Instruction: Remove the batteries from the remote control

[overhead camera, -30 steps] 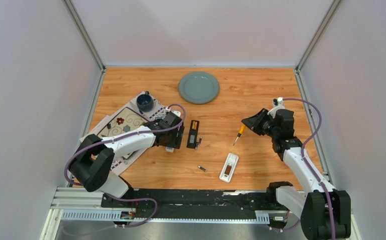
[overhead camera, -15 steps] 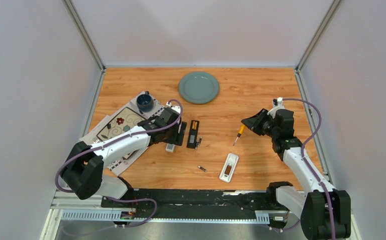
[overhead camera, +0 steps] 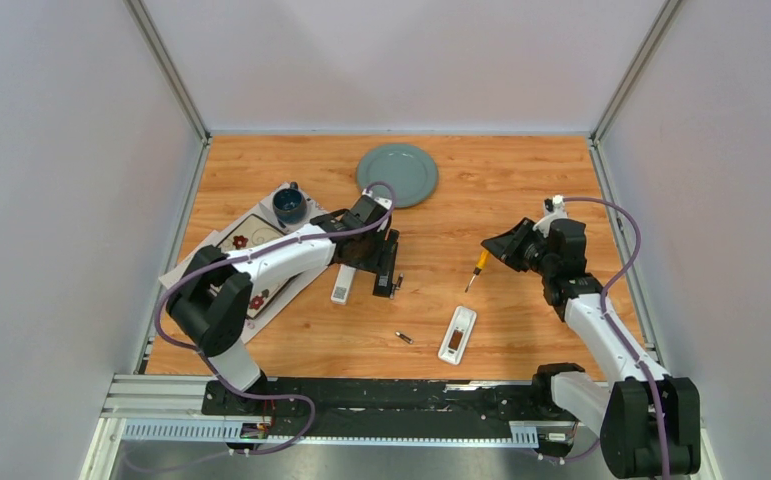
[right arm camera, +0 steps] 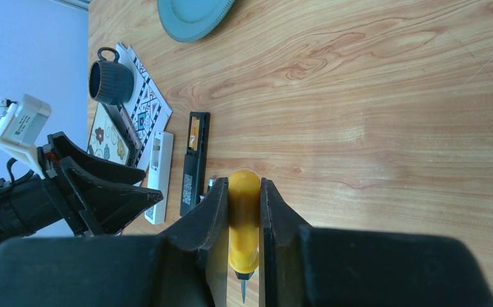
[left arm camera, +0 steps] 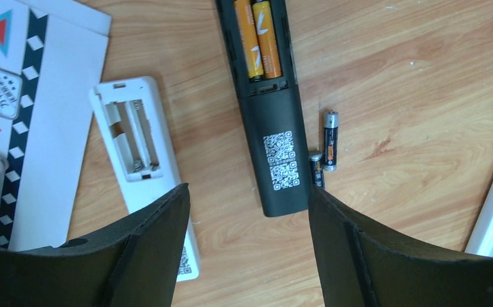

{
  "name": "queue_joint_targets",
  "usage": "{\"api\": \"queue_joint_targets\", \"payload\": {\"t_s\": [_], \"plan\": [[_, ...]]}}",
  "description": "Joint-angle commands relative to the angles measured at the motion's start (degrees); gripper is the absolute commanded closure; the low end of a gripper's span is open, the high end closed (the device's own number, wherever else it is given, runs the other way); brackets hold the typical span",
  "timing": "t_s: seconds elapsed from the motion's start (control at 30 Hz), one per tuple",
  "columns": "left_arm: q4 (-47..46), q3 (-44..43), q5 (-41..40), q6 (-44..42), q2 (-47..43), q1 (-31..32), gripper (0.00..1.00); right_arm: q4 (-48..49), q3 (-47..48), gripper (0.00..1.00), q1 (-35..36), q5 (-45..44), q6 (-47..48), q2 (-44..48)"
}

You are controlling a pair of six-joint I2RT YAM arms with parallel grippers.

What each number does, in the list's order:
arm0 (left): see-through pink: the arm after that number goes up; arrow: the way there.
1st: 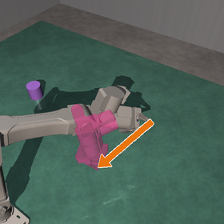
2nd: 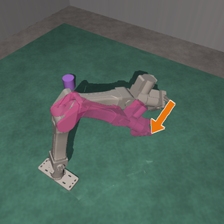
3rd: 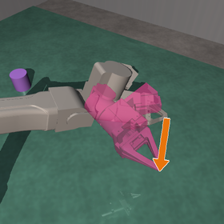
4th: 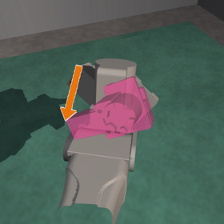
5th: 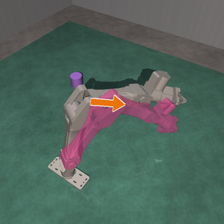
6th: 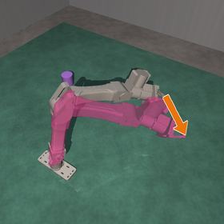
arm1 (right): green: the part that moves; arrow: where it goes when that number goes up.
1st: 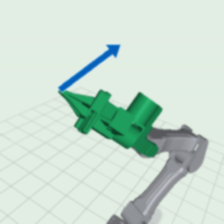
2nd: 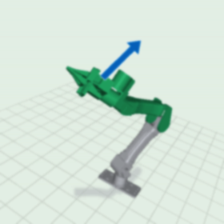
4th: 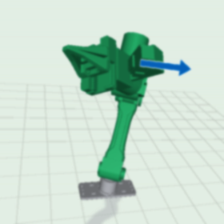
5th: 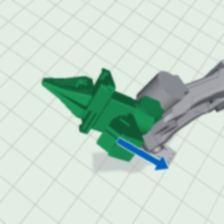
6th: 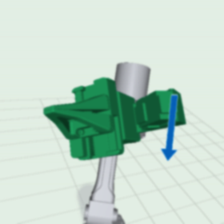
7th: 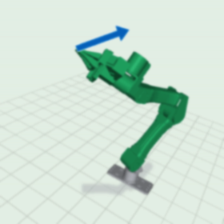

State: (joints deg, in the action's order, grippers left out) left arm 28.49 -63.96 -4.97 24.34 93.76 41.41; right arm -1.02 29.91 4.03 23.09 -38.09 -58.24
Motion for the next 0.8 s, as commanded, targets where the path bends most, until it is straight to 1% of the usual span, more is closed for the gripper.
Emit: {"api": "queue_joint_targets", "payload": {"t_s": [0.0, 0.13, 0.37, 0.7, 0.77], "plan": [[2.3, -5.4, -0.4, -0.1, 3.9, 1.6, 0.25, 3.6, 0.2, 1.00, -0.1, 0.6, 0.3, -0.7], [3.0, -8.1, -0.7, 0.0, 8.6, 2.2, 0.25, 4.0, 0.4, 1.00, -0.1, 0.9, 0.3, -1.7], [3.5, -10.7, -2.1, 0.4, 13.5, 3.2, 0.27, 3.8, 1.2, 1.00, -0.1, 0.9, 0.8, -2.7], [1.3, -11.0, -3.0, 0.8, 16.5, 3.4, 0.40, 3.8, 1.3, 1.00, -0.1, 1.3, 0.7, -3.5], [1.6, -11.3, -4.1, 0.7, 17.1, 3.5, 0.41, 3.7, 1.4, 1.00, -0.1, 1.3, 0.7, -3.7]]}}
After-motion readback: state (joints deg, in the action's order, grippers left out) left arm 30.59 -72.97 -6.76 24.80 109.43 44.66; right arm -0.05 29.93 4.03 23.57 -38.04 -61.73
